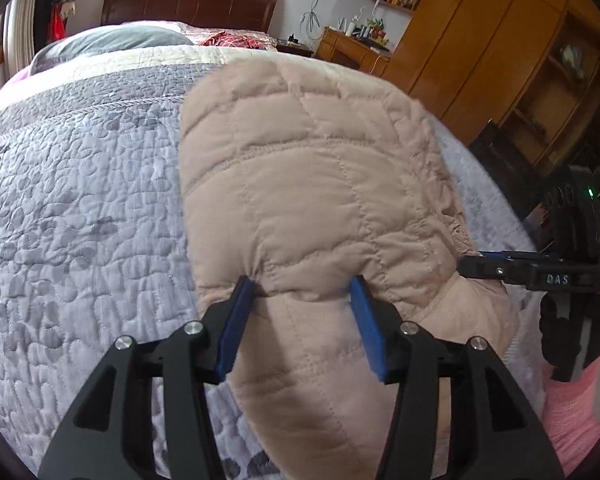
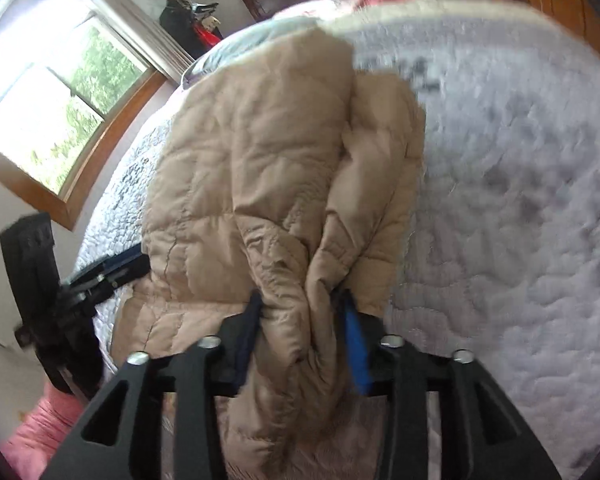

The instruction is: Fold large clothes

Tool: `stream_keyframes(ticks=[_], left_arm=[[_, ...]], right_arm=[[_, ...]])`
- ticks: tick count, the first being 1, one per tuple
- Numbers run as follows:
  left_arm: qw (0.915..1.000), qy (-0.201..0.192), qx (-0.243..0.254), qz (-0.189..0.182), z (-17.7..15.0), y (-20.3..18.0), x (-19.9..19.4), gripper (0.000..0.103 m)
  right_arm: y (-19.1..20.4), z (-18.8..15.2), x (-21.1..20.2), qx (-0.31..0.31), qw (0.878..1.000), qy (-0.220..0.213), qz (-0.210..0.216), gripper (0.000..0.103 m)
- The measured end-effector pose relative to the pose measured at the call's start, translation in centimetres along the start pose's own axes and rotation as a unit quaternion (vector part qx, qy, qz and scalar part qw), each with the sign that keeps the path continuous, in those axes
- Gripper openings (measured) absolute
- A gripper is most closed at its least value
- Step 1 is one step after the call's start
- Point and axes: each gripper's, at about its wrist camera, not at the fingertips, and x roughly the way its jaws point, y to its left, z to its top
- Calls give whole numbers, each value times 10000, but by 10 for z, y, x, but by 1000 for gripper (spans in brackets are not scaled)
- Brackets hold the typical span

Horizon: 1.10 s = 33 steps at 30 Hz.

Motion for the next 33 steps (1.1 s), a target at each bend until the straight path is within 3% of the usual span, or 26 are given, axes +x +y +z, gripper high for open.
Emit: stream_keyframes(ticks=[3, 5, 10, 13, 16, 22, 26, 33], left_arm=[[9997, -247, -87, 35, 12, 8, -19, 54], [9992, -373, -160, 48, 23, 12, -27, 54], [9975, -267, -605, -254, 59, 12, -16, 52], [9981, -245, -569, -70, 71, 7, 1, 48], [9981, -61, -584, -182, 72, 4, 16, 46], [9963, 232, -686, -455, 74, 19, 42, 46], [9938, 466, -776, -643, 73, 26, 68, 47], [9949, 465, -742, -492, 75, 25, 79, 47]], right_arm=[[19, 4, -32, -286, 9964, -441, -657, 50], [31, 16, -46, -455, 9931, -710, -814, 51], [69, 56, -30, -847, 9938, -602, -395, 51], [83, 76, -5, -896, 9941, -504, -340, 51], [73, 85, 17, -759, 9946, -442, -554, 51], [12, 82, 43, -51, 9964, -84, -844, 48], [-14, 68, 62, 185, 9979, 35, -618, 48], [-11, 63, 61, 157, 9967, -97, -785, 48]])
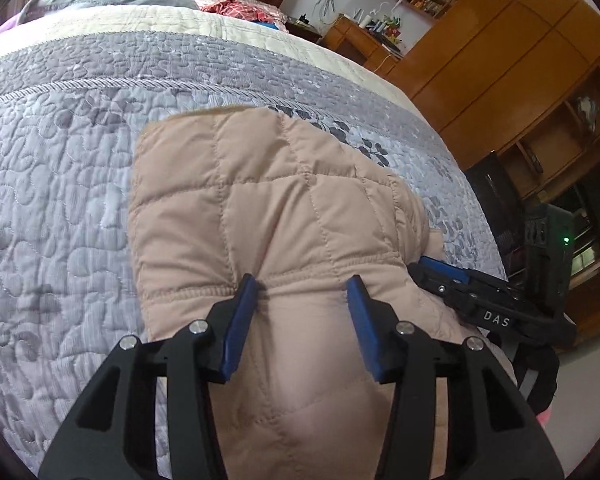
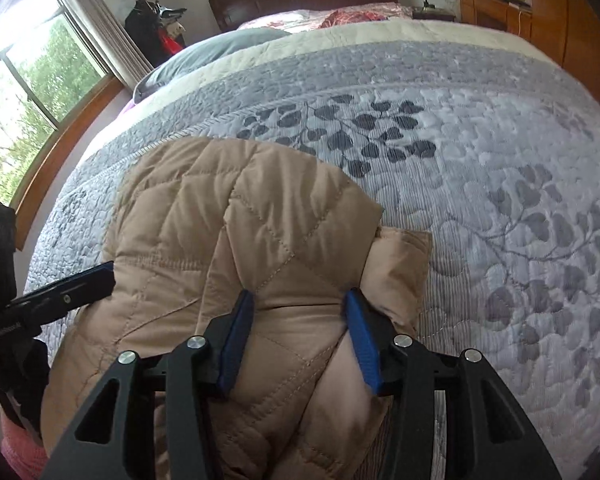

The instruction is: Fold large clothes

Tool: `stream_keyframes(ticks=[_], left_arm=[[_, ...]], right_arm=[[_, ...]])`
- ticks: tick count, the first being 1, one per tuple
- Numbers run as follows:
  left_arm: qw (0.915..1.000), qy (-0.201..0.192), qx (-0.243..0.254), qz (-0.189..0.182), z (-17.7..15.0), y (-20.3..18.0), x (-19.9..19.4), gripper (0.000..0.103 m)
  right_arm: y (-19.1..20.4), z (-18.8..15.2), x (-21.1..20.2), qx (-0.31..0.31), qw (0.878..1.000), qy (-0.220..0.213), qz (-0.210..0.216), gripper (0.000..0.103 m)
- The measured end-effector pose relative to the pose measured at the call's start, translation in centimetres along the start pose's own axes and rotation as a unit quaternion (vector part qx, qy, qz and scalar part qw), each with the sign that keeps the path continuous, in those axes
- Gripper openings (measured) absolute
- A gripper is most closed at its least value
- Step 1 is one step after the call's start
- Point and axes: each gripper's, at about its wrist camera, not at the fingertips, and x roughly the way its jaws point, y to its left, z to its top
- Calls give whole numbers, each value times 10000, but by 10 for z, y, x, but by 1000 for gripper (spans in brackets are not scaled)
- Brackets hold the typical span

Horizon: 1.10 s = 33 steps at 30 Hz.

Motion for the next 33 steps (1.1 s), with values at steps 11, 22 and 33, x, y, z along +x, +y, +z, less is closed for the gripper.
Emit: stream_keyframes(ticks=[11, 22, 33], left_arm=[[9971, -427, 362, 511, -40, -37, -87, 47], [9920, -384, 846, 859, -122, -41, -83, 47], [9944, -314, 580, 829, -134, -23, -68, 55]], right_arm=[[47, -36, -93, -636, 9975, -225, 211, 48], [59, -113, -87, -847, 9962, -59, 166, 48], [41, -127, -61, -652, 9972, 2, 365, 47]])
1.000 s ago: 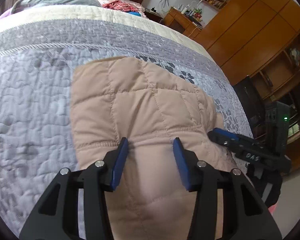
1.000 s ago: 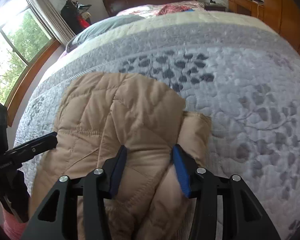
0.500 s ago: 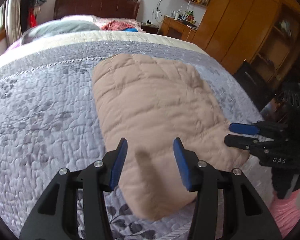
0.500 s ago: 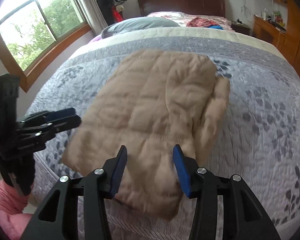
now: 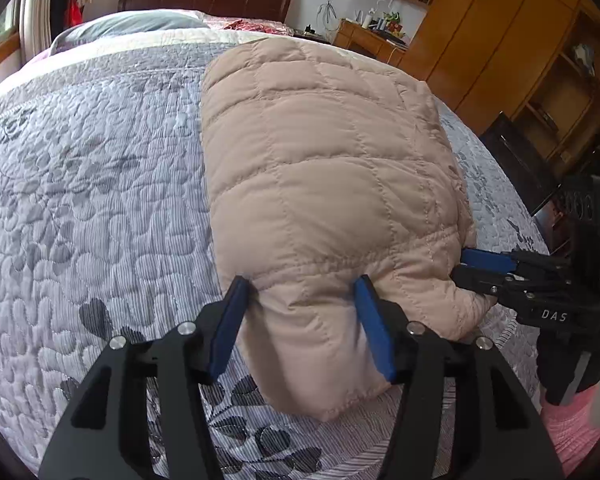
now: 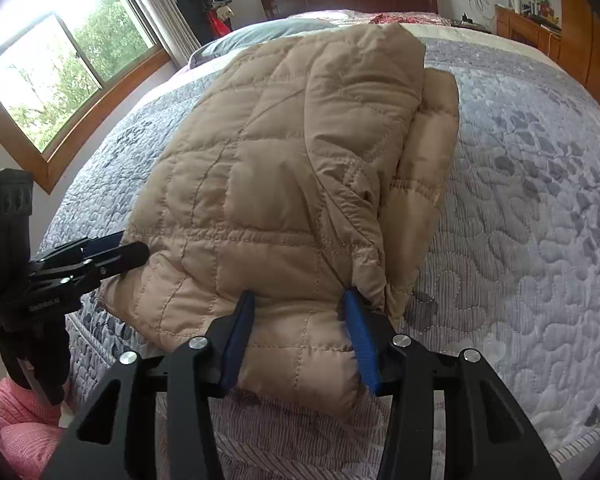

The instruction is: Fold large clothes

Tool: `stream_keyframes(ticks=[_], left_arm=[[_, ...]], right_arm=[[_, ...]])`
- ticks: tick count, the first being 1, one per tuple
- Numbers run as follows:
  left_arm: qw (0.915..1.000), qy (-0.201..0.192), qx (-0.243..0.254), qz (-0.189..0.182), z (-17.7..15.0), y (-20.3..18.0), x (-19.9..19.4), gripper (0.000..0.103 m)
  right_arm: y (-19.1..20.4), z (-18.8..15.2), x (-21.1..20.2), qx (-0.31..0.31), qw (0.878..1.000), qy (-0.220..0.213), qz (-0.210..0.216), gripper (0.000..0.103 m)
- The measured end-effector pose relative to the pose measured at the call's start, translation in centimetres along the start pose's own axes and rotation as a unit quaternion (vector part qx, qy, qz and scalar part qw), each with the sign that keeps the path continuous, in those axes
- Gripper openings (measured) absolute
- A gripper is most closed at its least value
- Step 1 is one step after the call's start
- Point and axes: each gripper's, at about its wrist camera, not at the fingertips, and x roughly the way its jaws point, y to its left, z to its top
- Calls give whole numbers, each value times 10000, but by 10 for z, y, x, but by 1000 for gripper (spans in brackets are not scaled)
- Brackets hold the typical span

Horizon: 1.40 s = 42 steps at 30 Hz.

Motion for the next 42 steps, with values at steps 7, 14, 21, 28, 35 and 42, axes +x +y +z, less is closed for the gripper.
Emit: stream_keyframes(ticks=[7, 14, 21, 28, 35, 42], left_arm=[[9999, 1, 88, 102, -2, -2, 4, 56], [9999, -7, 105, 112, -3, -1, 6, 57], [9999, -20, 119, 114, -4, 2, 9, 58], [9999, -45, 115, 101, -7, 4, 13, 59], [10000, 21, 49, -21, -4, 10, 14, 59], [9996, -86, -90, -261, 12, 21, -18, 63]], right_arm=[[1, -6, 5, -10, 9999, -111, -66, 47], [4, -12, 8, 22, 9998, -181, -45, 47], [3, -13, 9, -8, 9997, -211, -74, 47], [-2, -11, 13, -52, 9998, -207, -45, 47], [-2, -9, 14, -35, 9997, -228, -104, 47], [-12, 3, -23, 266, 9967, -411, 643, 62]])
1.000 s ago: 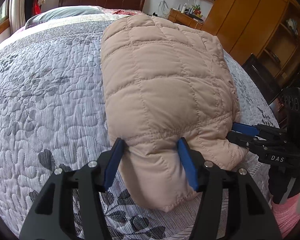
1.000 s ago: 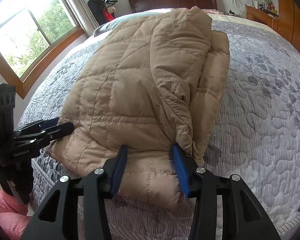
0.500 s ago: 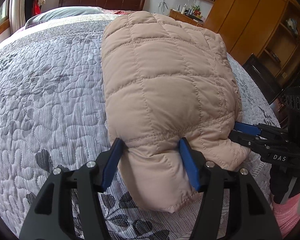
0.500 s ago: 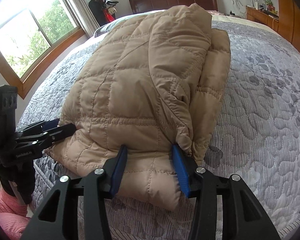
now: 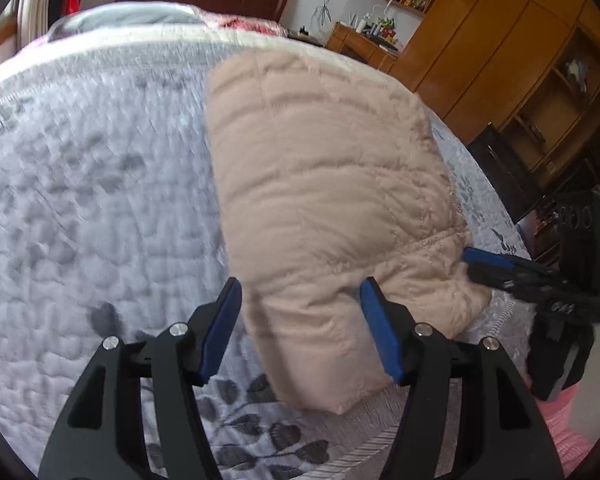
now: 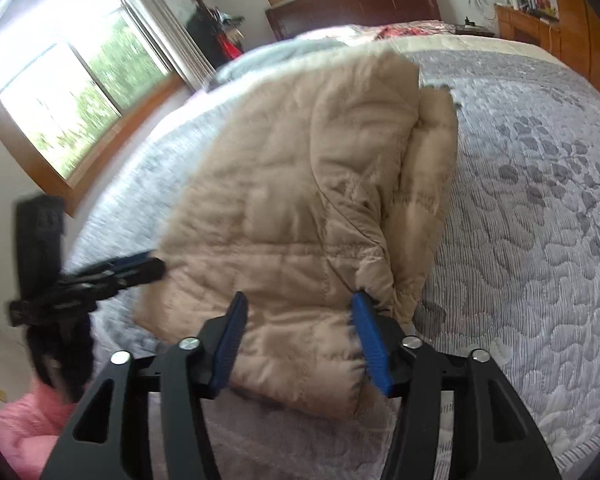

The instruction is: Fold large clothes

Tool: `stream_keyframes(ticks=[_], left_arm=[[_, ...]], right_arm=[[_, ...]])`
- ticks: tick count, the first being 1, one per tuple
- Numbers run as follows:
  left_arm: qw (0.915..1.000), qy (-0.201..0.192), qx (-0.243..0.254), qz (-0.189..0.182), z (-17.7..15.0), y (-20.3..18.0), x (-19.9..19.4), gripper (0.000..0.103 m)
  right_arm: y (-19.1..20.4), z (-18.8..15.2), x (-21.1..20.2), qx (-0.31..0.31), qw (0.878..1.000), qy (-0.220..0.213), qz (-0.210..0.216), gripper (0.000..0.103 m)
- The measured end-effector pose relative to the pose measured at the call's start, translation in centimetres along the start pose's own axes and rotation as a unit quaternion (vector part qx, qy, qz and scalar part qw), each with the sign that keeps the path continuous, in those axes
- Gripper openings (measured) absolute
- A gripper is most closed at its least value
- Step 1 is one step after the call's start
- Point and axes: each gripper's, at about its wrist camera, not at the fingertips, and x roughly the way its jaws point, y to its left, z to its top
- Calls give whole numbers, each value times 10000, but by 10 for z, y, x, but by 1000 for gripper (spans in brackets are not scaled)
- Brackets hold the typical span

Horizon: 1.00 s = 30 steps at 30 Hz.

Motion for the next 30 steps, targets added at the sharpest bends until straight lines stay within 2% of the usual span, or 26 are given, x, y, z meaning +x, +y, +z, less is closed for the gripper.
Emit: stream_keyframes(ticks=[2, 3, 7, 12, 22, 27, 30], left_arm=[[9997, -161, 74, 150, 8, -1, -10, 71], [9995, -235, 110, 188, 12, -1, -16, 72], [9983, -435, 231, 314, 21, -4, -28, 79], [9985, -380, 241, 324, 32, 1, -23, 80], [9999, -36, 40, 88, 43, 20, 5, 82], [9997, 170, -125, -131, 48, 32, 22, 83], [9980, 321, -306, -453, 52, 41, 32, 84]], right_arm=[[-7, 10, -11, 183, 9993, -98, 296, 71], [-9, 14, -14, 210, 9992, -121, 329, 76], [-20, 34, -22, 221, 9995, -233, 11, 85], [-41, 52, -10, 341, 9994, -101, -20, 93], [-91, 59, 28, 874, 9926, 210, 811, 95], [-101, 62, 40, 933, 9898, 264, 1043, 95], [-106, 63, 49, 951, 9873, 292, 1239, 95]])
